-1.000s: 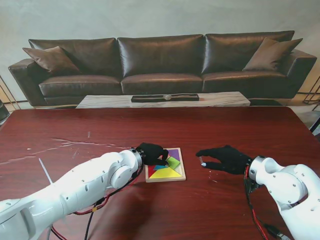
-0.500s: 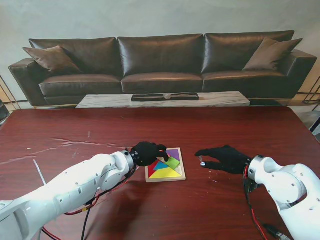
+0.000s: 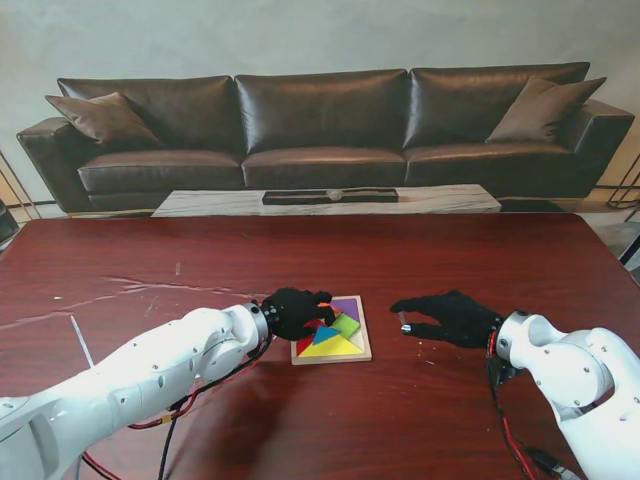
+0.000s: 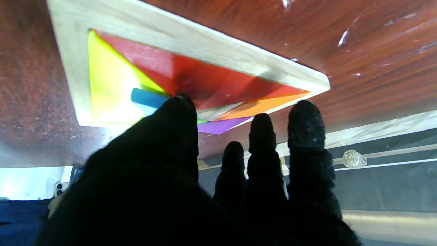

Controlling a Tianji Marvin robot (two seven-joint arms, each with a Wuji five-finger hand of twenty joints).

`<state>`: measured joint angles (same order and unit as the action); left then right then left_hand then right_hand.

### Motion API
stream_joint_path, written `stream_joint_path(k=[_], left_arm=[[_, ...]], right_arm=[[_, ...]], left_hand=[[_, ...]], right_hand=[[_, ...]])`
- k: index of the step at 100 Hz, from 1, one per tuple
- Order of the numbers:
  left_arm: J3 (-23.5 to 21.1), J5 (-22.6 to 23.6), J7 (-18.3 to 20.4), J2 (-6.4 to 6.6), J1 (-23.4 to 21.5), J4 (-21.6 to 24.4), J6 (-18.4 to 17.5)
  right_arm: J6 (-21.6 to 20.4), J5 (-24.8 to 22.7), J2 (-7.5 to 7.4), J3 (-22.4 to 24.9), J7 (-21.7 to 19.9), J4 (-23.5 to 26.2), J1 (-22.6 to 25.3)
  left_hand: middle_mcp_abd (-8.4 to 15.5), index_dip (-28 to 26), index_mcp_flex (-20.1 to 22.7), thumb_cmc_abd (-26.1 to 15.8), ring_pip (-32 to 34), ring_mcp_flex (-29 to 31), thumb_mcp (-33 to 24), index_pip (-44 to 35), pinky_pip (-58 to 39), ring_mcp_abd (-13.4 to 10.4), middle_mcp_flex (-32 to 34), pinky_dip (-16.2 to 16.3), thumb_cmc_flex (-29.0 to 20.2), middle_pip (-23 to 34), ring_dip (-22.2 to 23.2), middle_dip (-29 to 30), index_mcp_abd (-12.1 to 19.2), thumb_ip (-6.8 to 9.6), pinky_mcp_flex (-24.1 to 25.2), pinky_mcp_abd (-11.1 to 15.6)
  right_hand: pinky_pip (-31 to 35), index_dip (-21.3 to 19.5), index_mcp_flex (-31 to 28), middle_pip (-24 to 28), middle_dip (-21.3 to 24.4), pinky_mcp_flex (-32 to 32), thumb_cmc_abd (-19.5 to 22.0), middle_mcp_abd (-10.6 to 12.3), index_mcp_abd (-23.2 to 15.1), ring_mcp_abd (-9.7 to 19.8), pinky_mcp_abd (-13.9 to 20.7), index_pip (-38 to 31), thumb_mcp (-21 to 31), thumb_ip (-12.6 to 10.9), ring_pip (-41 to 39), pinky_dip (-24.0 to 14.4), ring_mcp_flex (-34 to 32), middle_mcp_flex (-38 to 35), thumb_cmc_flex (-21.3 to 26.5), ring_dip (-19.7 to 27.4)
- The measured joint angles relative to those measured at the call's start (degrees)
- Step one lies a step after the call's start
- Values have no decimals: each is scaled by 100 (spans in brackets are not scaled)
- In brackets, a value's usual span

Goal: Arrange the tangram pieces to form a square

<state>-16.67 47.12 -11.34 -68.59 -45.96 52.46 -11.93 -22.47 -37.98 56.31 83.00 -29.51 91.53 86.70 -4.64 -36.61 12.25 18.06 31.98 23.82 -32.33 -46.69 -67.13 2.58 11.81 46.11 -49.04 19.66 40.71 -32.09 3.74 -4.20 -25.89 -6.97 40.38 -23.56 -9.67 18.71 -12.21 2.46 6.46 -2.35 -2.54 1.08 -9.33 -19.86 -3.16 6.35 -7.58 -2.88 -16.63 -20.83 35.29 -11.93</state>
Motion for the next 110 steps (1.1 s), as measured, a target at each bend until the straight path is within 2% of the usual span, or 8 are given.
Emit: stream_joint_path(k=[21,35,52,73,83,89,96,110], left_arm=[[-86,-57,183,25,-56,123,5],[-106,-117,338,45,-88,221,54],[-158,-162,490,69,-143,349,166],[-499,-90,492,133,-350,636,332],[-446,-3,378,152,-348,655,268],[-367,32,353,162,-314,649,126],[-280,28,380,166,-264,637,-47],[-250,-39,477,162,-231,629,-91]], right_arm=[[-4,1,1,3,3,-1,3],[-3,4,1,-10,3,-6,-1],[-2,10,1,-16,2,-8,-5],[-3,13,1,-38,0,-19,-23],[-2,14,1,-51,9,-27,-33],[-2,18,1,-53,21,-32,-35],[-4,20,1,-53,37,-35,-35],[-7,18,3,-45,44,-36,-30]], left_hand=[[-16,-610,-131,0,67,-60,46,-703,-23,0,-2,10,503,-180,38,-85,-277,0,121,3],[-147,-989,-202,-217,67,-130,543,-976,-24,0,-62,70,859,-405,50,-147,-483,0,206,3],[-219,-1205,-414,-356,67,-251,933,-1055,-24,19,-62,137,894,-501,54,-330,-721,0,260,3],[-473,-557,-413,-466,40,-178,1240,626,-24,213,-62,139,800,-300,55,-376,-1003,0,220,-6],[-473,-123,-410,-466,-24,-178,1219,2005,-1,221,-60,139,722,81,55,-338,-747,0,209,-8],[-456,4,-408,-438,-37,-176,1071,2396,63,223,-57,109,571,201,28,-305,-493,0,204,-11],[-441,16,-407,-381,-102,-115,946,2504,120,234,-37,69,452,297,-17,-282,-208,0,174,-11],[-231,-75,-185,-311,-102,259,656,1886,139,257,931,-45,84,713,-22,-322,251,0,-30,-12]], right_hand=[[0,0,0,0,0,0,0,0,0,0,0,0,0,0,0,0,0,0,0,0],[0,0,0,0,0,0,0,0,0,0,0,0,0,0,0,0,0,0,0,0],[0,0,0,0,0,0,0,0,0,0,0,0,0,0,0,0,0,0,0,0],[0,0,0,0,0,0,0,0,0,-1,0,0,0,0,0,0,0,0,0,0],[0,0,0,0,0,0,0,0,0,-1,0,0,0,0,0,0,0,0,0,0],[0,0,0,0,0,0,0,0,0,-1,0,0,0,0,0,0,0,0,0,0],[0,0,0,0,0,0,0,0,0,-1,0,0,0,0,0,0,0,0,0,0],[0,0,0,0,0,0,0,0,0,-1,0,0,0,0,0,0,0,0,0,0]])
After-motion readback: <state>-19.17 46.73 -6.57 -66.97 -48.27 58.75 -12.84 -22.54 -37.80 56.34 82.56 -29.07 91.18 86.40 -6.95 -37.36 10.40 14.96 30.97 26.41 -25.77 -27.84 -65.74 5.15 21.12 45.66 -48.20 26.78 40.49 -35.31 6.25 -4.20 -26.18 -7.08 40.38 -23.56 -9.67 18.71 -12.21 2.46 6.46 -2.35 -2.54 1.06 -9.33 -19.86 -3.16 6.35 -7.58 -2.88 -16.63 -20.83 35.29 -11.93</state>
